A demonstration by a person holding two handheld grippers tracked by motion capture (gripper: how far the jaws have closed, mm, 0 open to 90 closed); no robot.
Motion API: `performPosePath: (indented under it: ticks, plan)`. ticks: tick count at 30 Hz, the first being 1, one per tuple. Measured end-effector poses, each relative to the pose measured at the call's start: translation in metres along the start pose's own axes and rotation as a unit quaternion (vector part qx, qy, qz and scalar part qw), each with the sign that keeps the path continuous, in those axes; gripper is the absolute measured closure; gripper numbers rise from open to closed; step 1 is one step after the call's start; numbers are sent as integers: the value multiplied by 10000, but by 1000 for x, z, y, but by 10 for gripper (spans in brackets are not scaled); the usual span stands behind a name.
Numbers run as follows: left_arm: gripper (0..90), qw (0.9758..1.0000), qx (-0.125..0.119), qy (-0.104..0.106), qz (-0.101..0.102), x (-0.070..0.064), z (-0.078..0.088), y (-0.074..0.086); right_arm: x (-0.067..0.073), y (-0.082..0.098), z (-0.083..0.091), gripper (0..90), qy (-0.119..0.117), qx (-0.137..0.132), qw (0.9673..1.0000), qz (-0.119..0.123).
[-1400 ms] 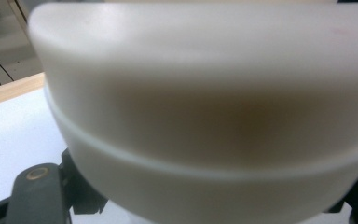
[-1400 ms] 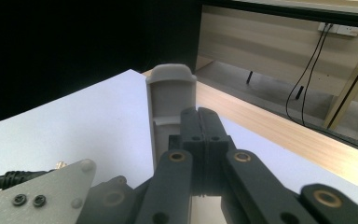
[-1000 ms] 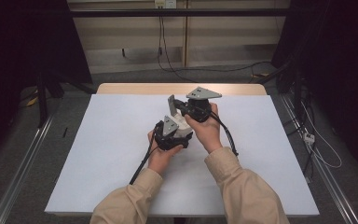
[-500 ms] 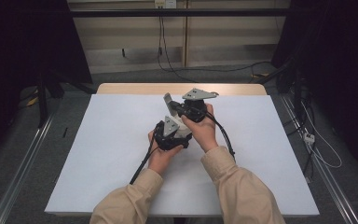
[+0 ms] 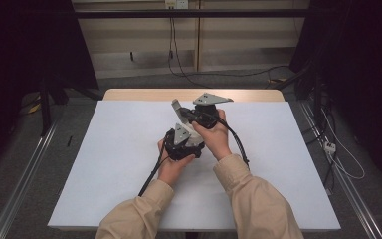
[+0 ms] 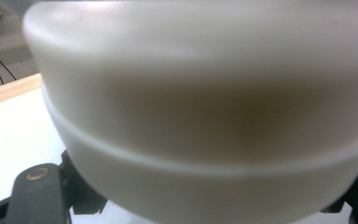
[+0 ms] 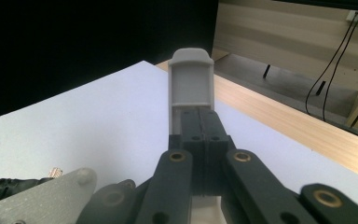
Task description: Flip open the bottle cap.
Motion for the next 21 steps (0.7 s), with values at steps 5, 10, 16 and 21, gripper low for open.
performPosePath:
  ticks: [5,10,16,21]
  plan:
    - [187,10000,10,3,-22,0,0,0,-1,2,-2,900,-17,10,10000,-33]
    - [187,10000,29,4,-42,0,0,0,0,3,-4,900,-43,47,9999,-89]
    - [187,10000,29,3,-41,0,0,0,0,4,-6,900,-81,126,9999,-68]
    - [187,10000,32,5,-33,0,0,0,0,6,-8,900,-84,147,9998,-108]
Point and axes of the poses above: each handheld gripper's, and its own axes: z roughly backward along the jaws, y roughly out of its underside, x roughly to its left, the point moved 5 cm from there along -z, roughly forward along the jaws, and after that the axes turned 9 degrees about -x, right-handed, at the moved point
